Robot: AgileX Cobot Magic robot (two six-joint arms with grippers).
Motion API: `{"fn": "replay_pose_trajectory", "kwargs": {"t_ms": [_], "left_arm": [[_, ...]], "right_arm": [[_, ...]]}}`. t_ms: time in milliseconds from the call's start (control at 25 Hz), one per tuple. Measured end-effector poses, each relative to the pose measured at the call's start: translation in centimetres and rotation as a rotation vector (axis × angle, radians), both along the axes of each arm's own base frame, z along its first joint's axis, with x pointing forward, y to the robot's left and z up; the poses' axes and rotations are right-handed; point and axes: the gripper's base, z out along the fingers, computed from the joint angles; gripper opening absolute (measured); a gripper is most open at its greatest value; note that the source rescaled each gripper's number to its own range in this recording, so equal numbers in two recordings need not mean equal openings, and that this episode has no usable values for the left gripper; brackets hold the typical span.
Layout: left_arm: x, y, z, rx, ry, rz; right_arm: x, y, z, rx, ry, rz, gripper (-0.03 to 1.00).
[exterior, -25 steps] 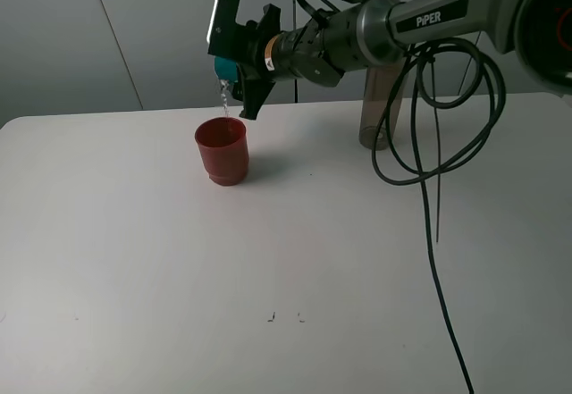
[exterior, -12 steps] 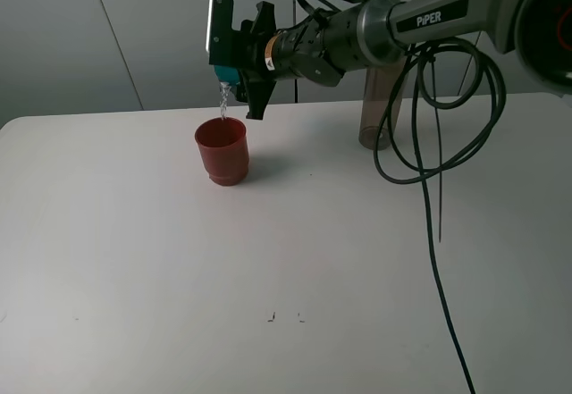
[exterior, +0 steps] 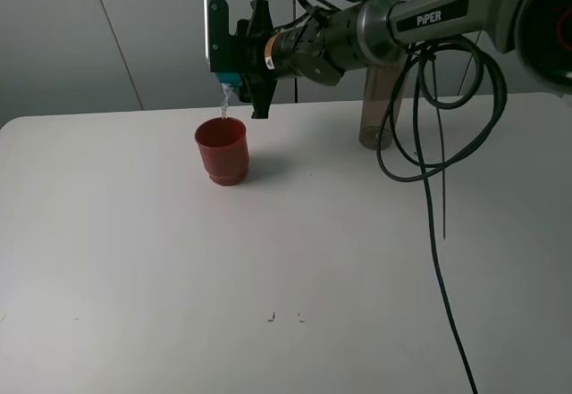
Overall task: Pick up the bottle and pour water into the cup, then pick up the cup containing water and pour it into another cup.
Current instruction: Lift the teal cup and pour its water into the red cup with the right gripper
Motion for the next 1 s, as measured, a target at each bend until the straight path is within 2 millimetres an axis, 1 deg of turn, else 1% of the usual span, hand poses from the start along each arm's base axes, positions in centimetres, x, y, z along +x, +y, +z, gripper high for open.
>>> {"fn": "replay_pose_trajectory", "kwargs": {"t_ms": [1000], "left_arm": [[0.0,0.0,0.0,0.0,0.0,0.0]], "right_arm": [[-0.09,0.18,0.06,-0.112,-0.09,0.078,0.13]]}}
